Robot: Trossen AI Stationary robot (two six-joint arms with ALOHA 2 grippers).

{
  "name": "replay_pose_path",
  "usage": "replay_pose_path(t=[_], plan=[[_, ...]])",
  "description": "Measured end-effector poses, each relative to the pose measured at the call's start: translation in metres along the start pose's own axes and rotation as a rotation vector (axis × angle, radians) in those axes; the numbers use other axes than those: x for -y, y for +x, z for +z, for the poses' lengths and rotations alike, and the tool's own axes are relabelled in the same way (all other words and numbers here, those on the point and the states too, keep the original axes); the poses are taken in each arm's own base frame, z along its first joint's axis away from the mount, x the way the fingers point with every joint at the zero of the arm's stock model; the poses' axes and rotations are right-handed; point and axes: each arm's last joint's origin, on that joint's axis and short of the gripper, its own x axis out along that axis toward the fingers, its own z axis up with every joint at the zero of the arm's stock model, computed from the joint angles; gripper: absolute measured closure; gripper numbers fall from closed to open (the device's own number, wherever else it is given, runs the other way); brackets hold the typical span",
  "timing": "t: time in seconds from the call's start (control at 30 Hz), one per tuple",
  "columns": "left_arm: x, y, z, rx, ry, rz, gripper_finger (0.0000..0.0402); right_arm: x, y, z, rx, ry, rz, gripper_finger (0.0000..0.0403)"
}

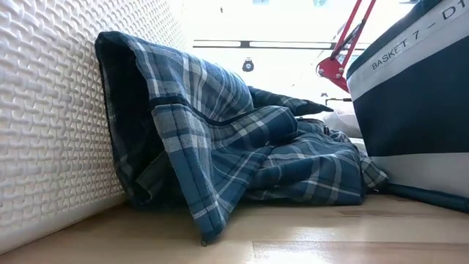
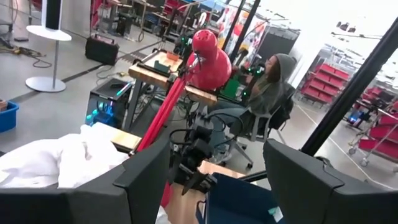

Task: Sort clothes
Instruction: Put the white dress into the white bin

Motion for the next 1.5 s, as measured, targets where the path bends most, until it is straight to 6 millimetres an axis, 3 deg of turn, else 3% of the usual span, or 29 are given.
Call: replay_pose_path(t=[0.17,0.27,0.37,0.53,0.73,0.93,1.07,1.33,1.5], plan=[[0.001,-0.004,0.001,0.001,0.0,0.006,0.0154,0.005,-0.005,0.031,0.327,0.594,0.082,0.0224],[0.001,-0.003,0.0,-0.001,0.004,0.008,0.0154,0.016,-0.013,0.047,0.565,0.849,-0.046,0.0224],[0.0,-0.003,0.0,-0.003,0.017,0.01,0.0154,0.021,-0.02,0.054,0.691,0.914,-0.117,0.0224],[0.0,-0.003,0.0,-0.008,0.016,0.011,0.0154,0.018,-0.017,0.052,0.648,0.949,-0.046,0.0224],[-0.001,-0.003,-0.003,-0.032,0.011,0.022,0.0154,0.023,-0.019,0.052,0.724,1.183,-0.142,0.0224],[-0.001,-0.004,-0.004,-0.044,0.009,0.027,0.0154,0.021,-0.016,0.051,0.669,1.171,-0.1,0.0224],[-0.002,-0.004,-0.004,-0.043,0.009,0.035,0.0154,0.021,-0.011,0.055,0.457,1.149,-0.124,0.0224],[-0.003,-0.004,-0.004,-0.037,0.007,0.071,0.0154,0.035,-0.033,0.087,-0.076,1.068,-0.5,0.0224],[-0.003,-0.004,-0.004,-0.037,0.007,0.071,0.0154,0.038,-0.032,0.087,-0.293,1.065,-0.767,0.0224]])
